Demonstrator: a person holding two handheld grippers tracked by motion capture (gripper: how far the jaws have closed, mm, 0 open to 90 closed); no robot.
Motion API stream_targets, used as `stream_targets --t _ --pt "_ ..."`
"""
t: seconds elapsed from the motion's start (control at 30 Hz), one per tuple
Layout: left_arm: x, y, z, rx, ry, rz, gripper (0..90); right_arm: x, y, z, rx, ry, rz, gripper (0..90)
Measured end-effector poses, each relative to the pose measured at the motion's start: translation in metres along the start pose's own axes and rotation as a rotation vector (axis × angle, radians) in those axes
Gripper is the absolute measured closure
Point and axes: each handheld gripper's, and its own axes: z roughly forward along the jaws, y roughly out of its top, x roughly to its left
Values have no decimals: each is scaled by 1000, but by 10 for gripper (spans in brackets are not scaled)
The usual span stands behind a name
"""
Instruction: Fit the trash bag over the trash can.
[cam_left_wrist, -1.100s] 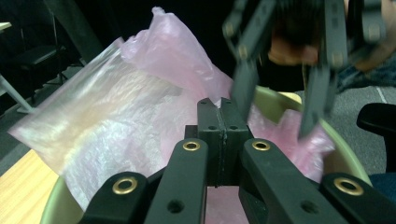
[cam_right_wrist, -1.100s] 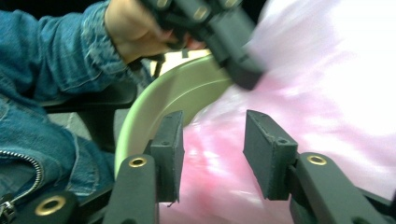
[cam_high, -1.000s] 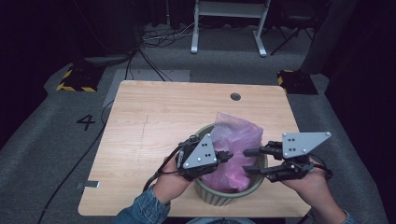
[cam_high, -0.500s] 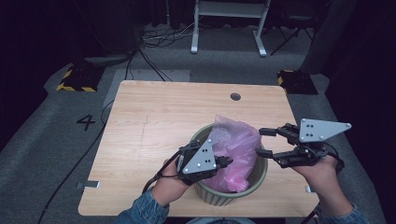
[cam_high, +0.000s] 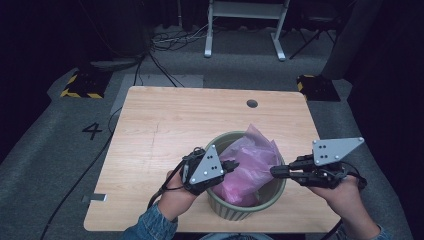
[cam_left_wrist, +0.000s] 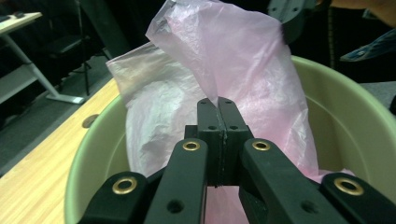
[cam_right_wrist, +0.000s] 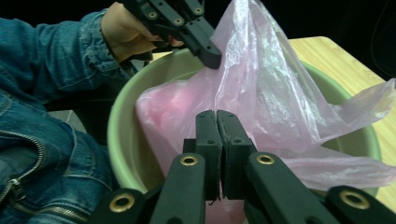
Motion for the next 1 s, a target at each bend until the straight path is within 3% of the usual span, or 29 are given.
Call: stream_targets --t 0.1,0.17,0.23,0.37,0.53,0.7,0.87,1.0 --pt "0 2 -1 -22 -9 0 772 1 0 0 5 5 2 880" --pt "0 4 -3 -38 -9 3 741 1 -1 2 9 11 7 880" --pt "-1 7 -4 -45 -2 3 754 2 -1 5 18 18 6 880" --pt "-1 9 -7 -43 27 -6 879 4 -1 8 33 34 4 880" --pt "-2 6 -7 -48 42 11 899 5 -2 8 29 49 7 865" --pt "-8 7 -5 -40 35 69 899 1 2 2 4 10 0 817" --pt "-8 6 -4 -42 22 65 899 -7 5 -3 -16 -25 14 812" --pt "-8 5 -3 -41 14 68 899 -10 3 5 -1 -27 26 766"
